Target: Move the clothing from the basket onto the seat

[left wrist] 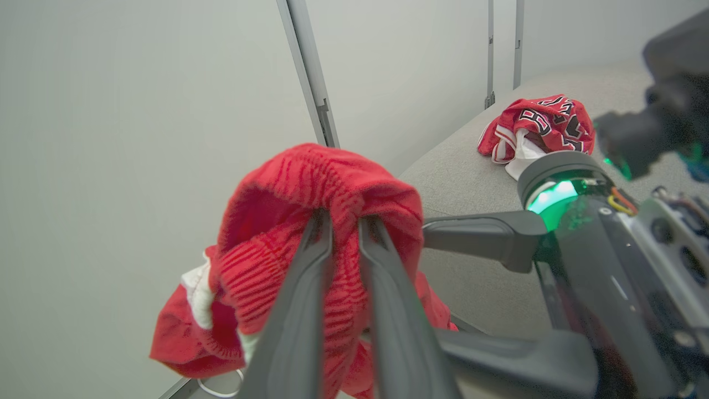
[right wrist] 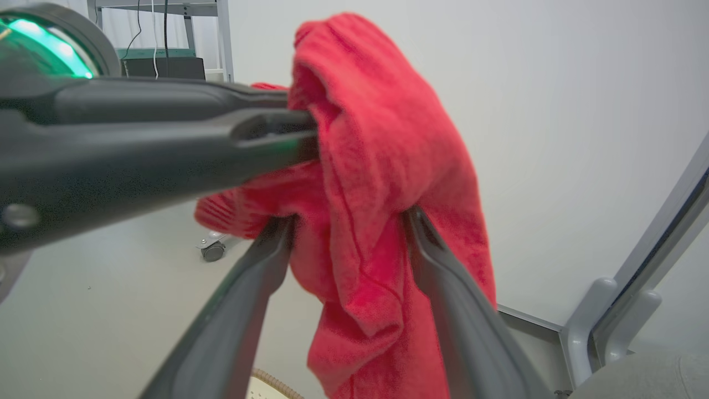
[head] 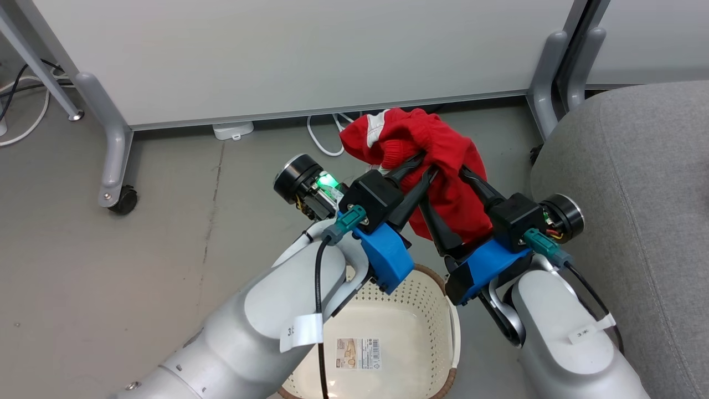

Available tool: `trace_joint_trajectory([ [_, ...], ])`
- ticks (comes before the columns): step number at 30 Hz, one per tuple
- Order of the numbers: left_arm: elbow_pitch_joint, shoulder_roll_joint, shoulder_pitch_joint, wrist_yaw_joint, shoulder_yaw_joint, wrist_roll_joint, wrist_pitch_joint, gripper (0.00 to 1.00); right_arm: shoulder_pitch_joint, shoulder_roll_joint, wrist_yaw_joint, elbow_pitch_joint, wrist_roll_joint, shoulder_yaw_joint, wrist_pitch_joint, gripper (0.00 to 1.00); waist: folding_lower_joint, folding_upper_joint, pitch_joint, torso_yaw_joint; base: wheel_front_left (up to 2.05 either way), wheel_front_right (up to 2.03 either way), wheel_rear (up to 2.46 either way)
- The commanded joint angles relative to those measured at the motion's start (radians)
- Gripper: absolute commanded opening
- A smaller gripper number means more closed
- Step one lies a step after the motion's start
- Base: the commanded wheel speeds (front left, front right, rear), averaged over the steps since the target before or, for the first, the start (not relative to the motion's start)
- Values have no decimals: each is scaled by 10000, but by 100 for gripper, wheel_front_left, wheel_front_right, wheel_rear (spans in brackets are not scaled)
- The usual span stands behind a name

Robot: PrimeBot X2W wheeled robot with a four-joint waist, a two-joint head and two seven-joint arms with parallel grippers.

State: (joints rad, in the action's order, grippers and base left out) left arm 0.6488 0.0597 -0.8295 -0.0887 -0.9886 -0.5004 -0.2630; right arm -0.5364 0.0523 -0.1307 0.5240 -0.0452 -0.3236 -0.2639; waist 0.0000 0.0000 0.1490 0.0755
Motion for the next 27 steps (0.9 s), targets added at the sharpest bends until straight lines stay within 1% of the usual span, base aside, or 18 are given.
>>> trace_joint_trajectory([
  [1,1,-18,-169,-36,-46,30,-25,0,-206,-20,-1,46,-147,-87,-7,100,0,0,1,7,0,0,0],
  [2,10,-28,-168,-44,-58,19,-25,0,-224,-18,-1,98,-274,-138,-9,68,0,0,2,9,0,0,0],
  [3,17,-33,-171,-50,-69,7,-25,0,-249,-19,-1,155,-361,-182,-7,13,0,0,1,9,0,0,0],
  [4,20,-39,-175,-50,-77,-3,-25,0,-285,-20,-1,176,-454,-206,-7,0,0,0,1,11,0,0,0],
  [26,84,-86,-209,-54,0,45,-25,0,-344,-25,-1,143,-793,-183,-7,0,0,0,81,-33,0,0,0],
  [27,96,-83,-204,-20,23,36,-25,9,-336,-25,-1,122,-814,-169,-8,0,0,0,92,-35,0,0,0],
])
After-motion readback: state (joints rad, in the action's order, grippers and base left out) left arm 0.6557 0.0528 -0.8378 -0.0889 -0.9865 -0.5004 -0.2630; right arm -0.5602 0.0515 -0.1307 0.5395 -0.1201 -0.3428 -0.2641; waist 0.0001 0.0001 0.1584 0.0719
